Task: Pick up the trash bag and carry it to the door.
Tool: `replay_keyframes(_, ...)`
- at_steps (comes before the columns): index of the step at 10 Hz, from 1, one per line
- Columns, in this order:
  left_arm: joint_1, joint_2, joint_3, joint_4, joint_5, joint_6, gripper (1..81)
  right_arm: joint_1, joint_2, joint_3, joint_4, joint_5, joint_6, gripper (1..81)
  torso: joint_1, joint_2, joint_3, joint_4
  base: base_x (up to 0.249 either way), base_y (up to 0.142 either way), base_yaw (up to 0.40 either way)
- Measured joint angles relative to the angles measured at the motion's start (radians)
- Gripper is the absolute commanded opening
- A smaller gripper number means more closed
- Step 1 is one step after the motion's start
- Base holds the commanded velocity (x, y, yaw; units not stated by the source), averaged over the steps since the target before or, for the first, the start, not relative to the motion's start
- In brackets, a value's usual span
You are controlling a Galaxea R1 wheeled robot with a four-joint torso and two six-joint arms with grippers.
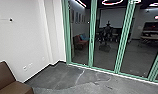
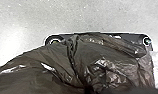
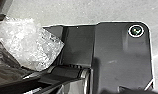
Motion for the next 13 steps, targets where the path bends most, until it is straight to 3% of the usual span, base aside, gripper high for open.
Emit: replay_keyframes(13, 0.000, 0.001, 0.000, 0.011, -0.001, 0.000, 1.0, -0.001, 0.008, -0.004, 0.000, 0.011, 0.000, 81.1, 0.000, 0.000, 0.000, 0.000, 0.000, 0.000, -0.217)
